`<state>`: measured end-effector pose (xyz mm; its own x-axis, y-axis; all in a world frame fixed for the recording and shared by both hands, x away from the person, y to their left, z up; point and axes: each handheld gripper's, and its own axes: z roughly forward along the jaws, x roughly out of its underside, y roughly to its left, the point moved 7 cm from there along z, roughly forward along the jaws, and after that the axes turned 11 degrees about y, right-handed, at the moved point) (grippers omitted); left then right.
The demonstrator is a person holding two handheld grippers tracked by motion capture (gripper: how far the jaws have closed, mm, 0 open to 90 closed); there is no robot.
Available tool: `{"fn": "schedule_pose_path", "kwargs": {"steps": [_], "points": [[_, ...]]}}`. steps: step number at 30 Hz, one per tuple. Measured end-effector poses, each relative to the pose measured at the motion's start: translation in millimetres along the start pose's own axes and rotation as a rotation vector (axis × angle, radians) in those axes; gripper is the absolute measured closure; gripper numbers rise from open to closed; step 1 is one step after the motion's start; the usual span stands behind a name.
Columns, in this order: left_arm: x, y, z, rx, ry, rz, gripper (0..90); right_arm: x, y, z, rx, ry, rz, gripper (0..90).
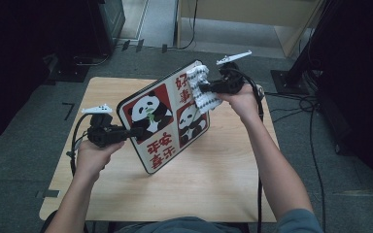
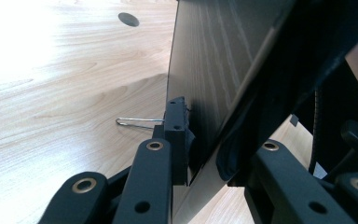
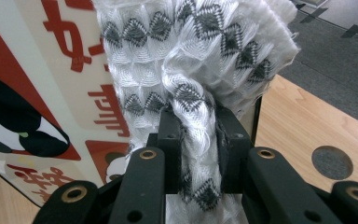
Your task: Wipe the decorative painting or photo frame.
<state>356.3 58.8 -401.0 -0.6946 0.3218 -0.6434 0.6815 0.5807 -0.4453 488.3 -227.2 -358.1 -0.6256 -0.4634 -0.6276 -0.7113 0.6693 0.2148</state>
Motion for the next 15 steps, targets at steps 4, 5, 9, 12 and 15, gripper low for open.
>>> {"fn": "schedule_pose_path", "kwargs": {"steps": [4,5,9,12,15], "points": [[0.2,-0.1,0.0,-0.002,-0.003,0.002,76.9,3.0,-0.4,1.7,0.002,0.002,-0.012,75.8],[0.2,-0.2,0.0,-0.002,-0.003,0.002,77.0,4.0,0.2,1.9,-0.003,0.001,-0.009,75.9],[0.4,-0.4,0.1,-0.003,-0.006,0.000,76.9,7.9,0.1,4.8,-0.006,-0.009,-0.009,75.8],[0.9,-0.9,0.0,-0.004,-0.008,-0.004,77.0,11.9,-0.5,6.7,-0.009,-0.004,-0.013,75.8],[1.3,-1.1,0.0,-0.004,-0.011,-0.002,77.0,13.4,-1.7,5.7,0.003,0.000,-0.024,75.9]]}}
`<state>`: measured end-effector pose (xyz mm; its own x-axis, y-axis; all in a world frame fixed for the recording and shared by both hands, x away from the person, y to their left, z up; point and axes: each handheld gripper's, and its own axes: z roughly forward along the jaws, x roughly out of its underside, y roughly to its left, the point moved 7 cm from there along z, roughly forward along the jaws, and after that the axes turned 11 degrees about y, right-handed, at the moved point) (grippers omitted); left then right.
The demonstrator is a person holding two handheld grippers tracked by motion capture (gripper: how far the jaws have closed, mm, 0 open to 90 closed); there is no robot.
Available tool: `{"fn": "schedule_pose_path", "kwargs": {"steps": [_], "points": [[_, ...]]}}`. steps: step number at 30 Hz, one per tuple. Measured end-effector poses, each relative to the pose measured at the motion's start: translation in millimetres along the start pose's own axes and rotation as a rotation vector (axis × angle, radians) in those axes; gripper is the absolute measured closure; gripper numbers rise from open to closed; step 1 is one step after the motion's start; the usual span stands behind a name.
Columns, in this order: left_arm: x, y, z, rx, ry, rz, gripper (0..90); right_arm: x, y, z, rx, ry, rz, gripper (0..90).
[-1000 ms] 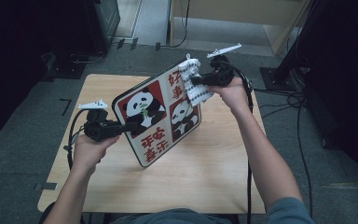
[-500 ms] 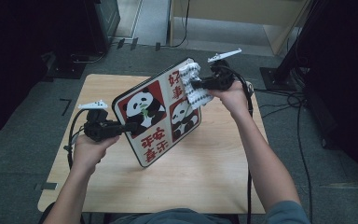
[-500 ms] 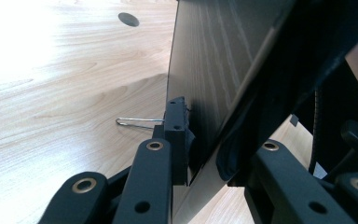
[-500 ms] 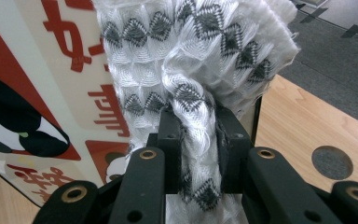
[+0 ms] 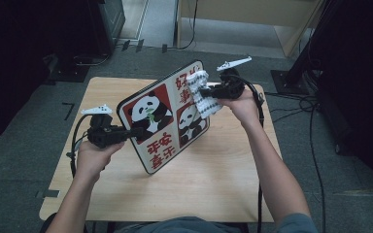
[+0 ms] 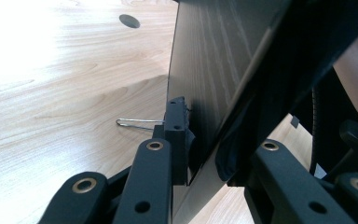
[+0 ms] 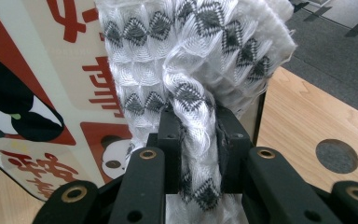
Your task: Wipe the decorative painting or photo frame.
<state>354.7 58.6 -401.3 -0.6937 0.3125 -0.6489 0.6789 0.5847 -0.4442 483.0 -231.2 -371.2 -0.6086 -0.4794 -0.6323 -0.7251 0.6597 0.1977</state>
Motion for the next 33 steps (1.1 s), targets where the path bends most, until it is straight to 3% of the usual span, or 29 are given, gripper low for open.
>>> {"fn": "schedule_pose_path", "kwargs": {"steps": [33], "points": [[0.2,-0.3,0.3,0.000,-0.003,0.003,77.1,24.6,-8.3,20.7,-0.038,0.000,0.031,75.8]]}}
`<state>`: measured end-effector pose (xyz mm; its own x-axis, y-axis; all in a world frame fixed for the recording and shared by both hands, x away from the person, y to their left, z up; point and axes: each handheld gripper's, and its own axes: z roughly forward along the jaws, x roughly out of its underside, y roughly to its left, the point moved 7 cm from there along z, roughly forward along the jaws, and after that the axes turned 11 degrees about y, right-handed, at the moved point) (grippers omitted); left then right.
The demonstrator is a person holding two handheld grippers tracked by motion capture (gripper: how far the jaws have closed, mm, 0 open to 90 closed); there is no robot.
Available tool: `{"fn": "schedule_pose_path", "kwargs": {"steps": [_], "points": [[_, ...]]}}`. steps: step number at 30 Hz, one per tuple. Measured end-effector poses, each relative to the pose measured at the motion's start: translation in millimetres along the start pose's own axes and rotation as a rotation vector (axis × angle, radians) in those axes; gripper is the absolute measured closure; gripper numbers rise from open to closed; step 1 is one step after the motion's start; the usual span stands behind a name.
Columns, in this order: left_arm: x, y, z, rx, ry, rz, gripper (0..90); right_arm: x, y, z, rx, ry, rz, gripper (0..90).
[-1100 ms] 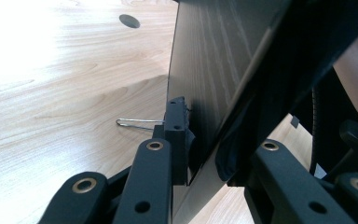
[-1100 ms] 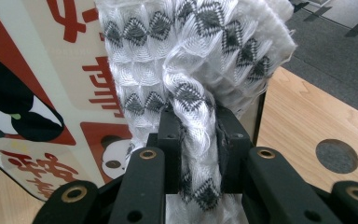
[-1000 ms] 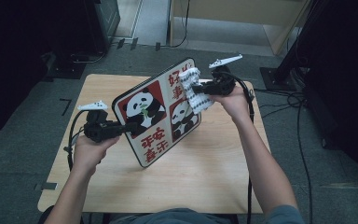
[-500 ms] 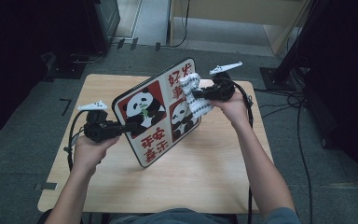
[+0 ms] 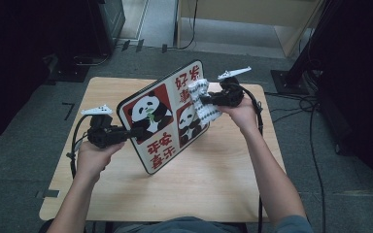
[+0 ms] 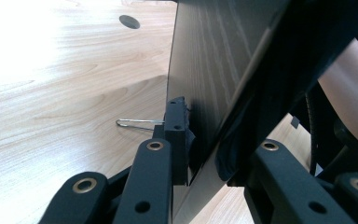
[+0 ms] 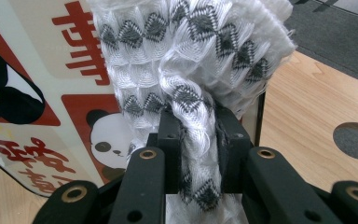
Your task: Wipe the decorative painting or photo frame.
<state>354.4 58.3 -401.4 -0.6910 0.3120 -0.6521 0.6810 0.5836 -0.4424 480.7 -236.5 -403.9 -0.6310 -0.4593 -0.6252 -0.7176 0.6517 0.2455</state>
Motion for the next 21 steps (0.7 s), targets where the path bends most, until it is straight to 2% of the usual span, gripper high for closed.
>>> {"fn": "schedule_pose_path", "kwargs": {"steps": [21], "points": [[-0.5,-0.7,0.2,-0.004,0.005,-0.007,77.0,17.2,-1.9,12.7,-0.011,0.031,0.016,75.7]]}}
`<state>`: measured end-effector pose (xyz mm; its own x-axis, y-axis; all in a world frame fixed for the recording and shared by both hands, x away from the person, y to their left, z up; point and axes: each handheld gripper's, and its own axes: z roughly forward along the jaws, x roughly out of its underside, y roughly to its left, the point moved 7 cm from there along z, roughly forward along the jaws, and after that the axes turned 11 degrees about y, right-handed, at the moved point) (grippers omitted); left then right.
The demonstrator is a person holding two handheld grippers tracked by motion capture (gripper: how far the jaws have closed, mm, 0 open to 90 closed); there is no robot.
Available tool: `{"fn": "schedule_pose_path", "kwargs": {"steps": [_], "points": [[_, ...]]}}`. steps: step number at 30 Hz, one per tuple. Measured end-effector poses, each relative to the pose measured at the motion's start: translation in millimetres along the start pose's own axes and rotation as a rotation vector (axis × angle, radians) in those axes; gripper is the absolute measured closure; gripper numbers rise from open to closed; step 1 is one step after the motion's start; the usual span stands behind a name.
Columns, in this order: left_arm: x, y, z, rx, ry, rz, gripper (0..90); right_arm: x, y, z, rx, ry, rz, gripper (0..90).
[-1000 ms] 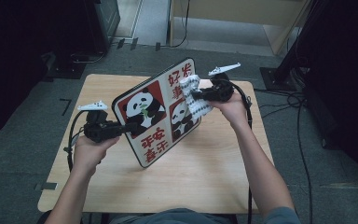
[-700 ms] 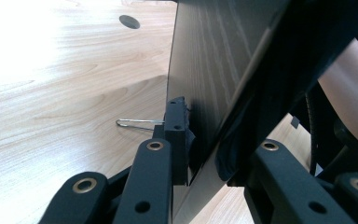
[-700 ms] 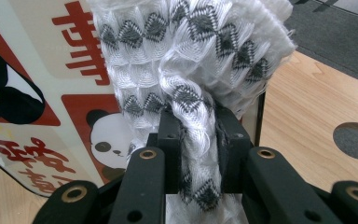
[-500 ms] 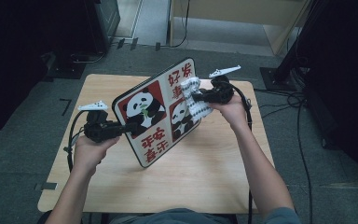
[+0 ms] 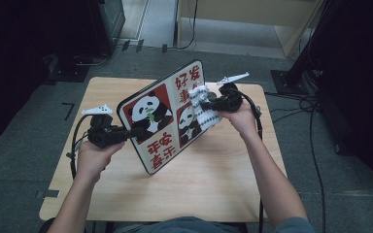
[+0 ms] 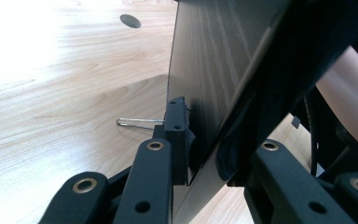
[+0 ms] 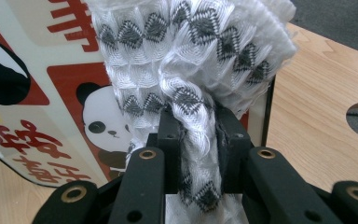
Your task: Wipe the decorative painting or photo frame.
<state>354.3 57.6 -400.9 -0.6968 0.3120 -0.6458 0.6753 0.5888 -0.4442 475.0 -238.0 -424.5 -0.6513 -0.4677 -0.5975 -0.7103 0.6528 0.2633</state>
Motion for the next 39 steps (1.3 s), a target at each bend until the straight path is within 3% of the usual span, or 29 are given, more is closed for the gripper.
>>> {"fn": "schedule_pose_path", "kwargs": {"steps": [39], "points": [[-1.6,1.6,0.0,0.020,0.011,-0.005,76.2,28.2,-9.5,21.7,-0.003,0.072,0.040,75.3]]}}
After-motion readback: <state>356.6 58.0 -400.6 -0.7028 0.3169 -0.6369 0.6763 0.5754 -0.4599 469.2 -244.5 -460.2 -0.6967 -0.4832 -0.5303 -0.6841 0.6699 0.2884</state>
